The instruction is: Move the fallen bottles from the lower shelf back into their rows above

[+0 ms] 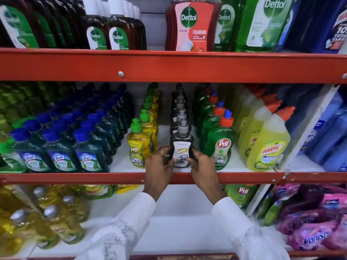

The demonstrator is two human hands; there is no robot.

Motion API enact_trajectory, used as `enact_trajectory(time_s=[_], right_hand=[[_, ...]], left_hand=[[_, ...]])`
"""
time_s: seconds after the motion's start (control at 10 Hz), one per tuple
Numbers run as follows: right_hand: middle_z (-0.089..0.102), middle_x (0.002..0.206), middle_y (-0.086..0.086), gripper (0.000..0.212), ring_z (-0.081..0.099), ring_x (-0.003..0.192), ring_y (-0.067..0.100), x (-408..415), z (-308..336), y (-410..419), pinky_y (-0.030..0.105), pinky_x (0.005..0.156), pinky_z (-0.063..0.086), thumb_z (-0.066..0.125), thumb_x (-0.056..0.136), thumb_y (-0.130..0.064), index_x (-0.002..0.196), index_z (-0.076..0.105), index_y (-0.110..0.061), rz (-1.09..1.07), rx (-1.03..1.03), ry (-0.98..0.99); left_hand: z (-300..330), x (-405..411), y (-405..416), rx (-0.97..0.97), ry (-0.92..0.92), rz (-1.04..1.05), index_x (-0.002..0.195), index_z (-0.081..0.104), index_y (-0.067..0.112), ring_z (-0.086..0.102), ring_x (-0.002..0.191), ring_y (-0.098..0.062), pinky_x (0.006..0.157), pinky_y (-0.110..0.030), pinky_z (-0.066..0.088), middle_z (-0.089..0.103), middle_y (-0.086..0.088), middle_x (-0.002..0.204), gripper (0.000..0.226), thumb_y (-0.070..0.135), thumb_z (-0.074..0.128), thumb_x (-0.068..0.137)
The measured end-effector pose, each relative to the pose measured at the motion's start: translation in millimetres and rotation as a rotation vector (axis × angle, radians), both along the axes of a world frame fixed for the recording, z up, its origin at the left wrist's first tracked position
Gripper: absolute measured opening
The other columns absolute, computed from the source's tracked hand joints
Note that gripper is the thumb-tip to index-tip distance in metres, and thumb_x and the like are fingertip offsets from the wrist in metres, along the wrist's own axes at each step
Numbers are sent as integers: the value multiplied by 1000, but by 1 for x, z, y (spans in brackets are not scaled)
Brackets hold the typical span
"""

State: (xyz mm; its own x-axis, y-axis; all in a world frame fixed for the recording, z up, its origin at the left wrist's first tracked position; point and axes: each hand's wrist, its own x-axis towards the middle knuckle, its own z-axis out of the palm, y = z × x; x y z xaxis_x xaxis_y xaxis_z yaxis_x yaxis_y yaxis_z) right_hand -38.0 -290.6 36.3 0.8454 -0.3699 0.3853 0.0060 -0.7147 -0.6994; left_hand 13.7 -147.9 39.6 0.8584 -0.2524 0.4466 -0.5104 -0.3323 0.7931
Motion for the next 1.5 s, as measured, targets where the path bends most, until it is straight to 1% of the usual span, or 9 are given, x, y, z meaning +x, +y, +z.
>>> enact_trajectory(time_s=[0.1,0.3,0.4,0.5,0.7,0.8,1.0,1.3,1.5], right_hand=[[73,123,12,41,70,110,29,0,-2,0,15,91,43,60,95,-4,135,60,-10,-19,3,0],[75,117,14,45,73,104,29,-15,-4,14,39,93,58,66,91,-23,133,60,-8,-209,33,-137],[72,121,11,36,70,103,24,-31,2,38,33,96,54,66,89,-11,125,66,-9,-293,54,-436],[70,108,8,32,67,90,18,-22,8,70,22,90,52,65,86,3,116,67,-8,-187,22,-490],[74,116,9,39,73,95,24,30,6,104,38,89,58,65,90,-17,129,63,-12,34,14,-97],[76,116,6,36,74,99,25,39,7,110,34,90,58,63,89,-17,125,67,-14,34,-12,-54],[78,112,6,35,75,93,24,37,4,107,37,88,59,59,90,-10,123,68,-16,21,43,-48],[78,112,6,38,75,94,22,35,2,106,32,89,59,57,90,-7,127,66,-15,9,60,-51],[78,109,5,32,75,89,14,20,6,104,35,90,61,65,91,-11,122,69,-12,-115,177,-181]], left_hand=[[3,-2,1,-1,8,-5,119,68,17,70,96,-7,90,-23,56,75,3,113,39,6,74,83],[2,-17,21,-100,-85,77,112,72,16,68,94,-6,89,-22,55,72,7,107,26,8,70,87],[4,-19,55,-232,-238,246,86,74,16,67,83,-4,80,-17,52,74,2,90,18,1,67,81],[10,-3,85,-285,-217,345,90,69,14,66,86,-13,81,-22,54,68,-1,91,19,-1,64,79],[17,32,102,112,113,203,128,56,10,66,111,-31,100,-37,52,71,-12,121,49,14,64,79],[20,36,106,145,96,101,114,68,16,72,98,-21,91,-26,53,78,-5,104,39,5,69,76],[15,39,110,51,98,29,104,74,17,64,72,16,74,-5,51,74,10,87,34,12,84,71],[9,41,108,-8,135,-29,107,75,16,70,77,8,76,-10,56,77,7,92,39,13,87,70],[13,31,109,26,98,49,124,67,14,70,92,-3,92,-26,58,74,6,112,56,20,87,72]])
